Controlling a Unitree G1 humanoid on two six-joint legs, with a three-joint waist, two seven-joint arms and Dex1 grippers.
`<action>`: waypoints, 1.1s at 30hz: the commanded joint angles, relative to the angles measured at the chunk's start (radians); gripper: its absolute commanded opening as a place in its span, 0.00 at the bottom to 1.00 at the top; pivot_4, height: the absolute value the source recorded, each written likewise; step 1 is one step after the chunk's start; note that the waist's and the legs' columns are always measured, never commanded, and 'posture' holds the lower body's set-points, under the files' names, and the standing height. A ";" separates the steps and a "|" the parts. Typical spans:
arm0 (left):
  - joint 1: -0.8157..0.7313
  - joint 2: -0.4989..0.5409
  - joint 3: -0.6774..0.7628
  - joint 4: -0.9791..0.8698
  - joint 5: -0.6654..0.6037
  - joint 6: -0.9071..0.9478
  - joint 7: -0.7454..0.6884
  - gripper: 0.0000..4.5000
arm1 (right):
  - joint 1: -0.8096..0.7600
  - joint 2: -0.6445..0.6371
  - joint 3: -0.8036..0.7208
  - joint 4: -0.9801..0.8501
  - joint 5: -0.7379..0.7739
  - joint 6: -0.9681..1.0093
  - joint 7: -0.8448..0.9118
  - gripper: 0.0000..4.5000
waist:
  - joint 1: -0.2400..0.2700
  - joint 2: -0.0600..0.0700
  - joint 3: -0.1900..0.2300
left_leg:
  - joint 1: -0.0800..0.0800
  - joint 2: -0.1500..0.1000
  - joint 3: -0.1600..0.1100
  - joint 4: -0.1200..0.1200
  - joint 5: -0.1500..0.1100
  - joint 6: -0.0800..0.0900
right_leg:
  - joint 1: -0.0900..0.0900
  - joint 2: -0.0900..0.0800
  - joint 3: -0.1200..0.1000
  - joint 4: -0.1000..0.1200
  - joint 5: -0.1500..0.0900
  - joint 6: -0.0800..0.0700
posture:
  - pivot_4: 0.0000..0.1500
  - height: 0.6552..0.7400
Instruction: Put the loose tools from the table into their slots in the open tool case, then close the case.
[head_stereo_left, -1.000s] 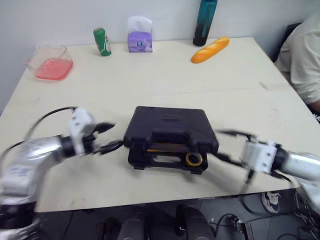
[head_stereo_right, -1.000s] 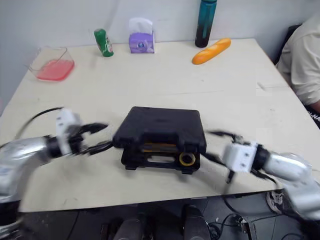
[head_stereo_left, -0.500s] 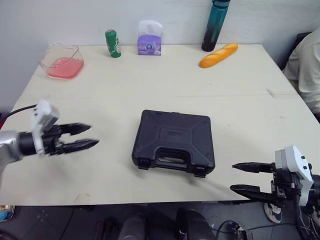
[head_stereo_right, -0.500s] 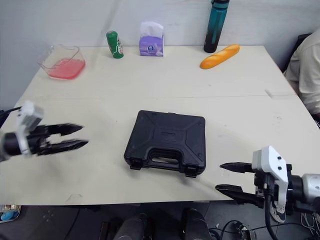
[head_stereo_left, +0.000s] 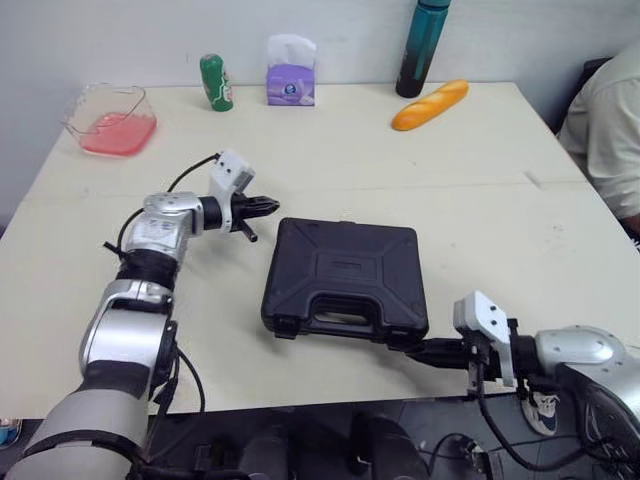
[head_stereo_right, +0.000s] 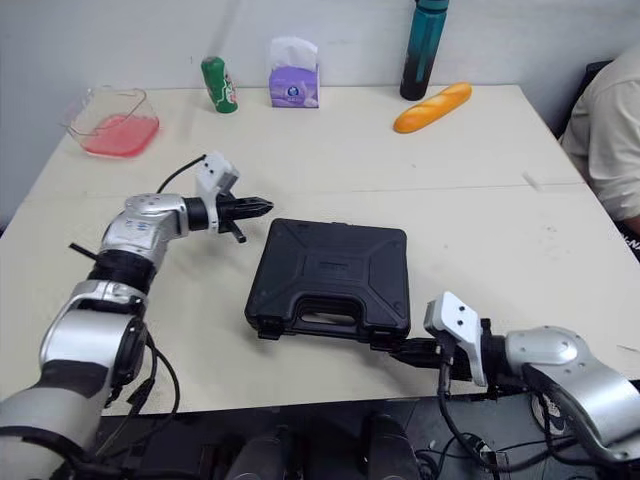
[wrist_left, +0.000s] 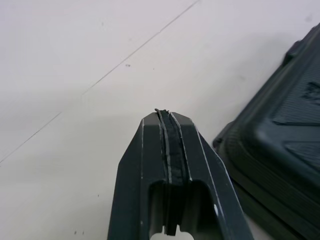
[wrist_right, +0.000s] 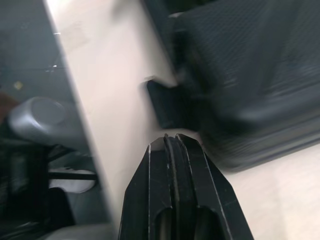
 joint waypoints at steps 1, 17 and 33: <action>-0.058 -0.009 0.004 0.067 0.034 -0.078 -0.025 0.01 | -0.042 0.013 -0.001 0.024 -0.027 -0.023 0.008 0.00 | 0.000 0.000 0.000 | 0.000 0.000 0.000 0.000 0.000 0.000 | 0.000 0.000 0.000 0.000 0.000 0.000 | 1.00 0.99; 0.173 0.123 -0.001 -0.352 -0.051 0.064 -0.544 0.01 | -0.170 0.016 -0.076 0.223 -0.137 -0.150 0.058 0.00 | -0.005 -0.001 0.001 | 0.000 0.003 -0.001 0.004 0.002 0.003 | 0.000 -0.003 0.001 0.003 0.001 0.002 | 1.00 0.99; 0.115 -0.070 -0.100 -0.773 -0.180 0.401 -0.334 0.01 | 0.079 0.099 -0.310 0.076 -0.074 -0.034 -0.132 0.00 | 0.007 0.001 0.000 | -0.009 0.002 -0.012 0.017 0.001 0.003 | 0.003 -0.004 -0.002 0.006 0.002 0.002 | 1.00 0.99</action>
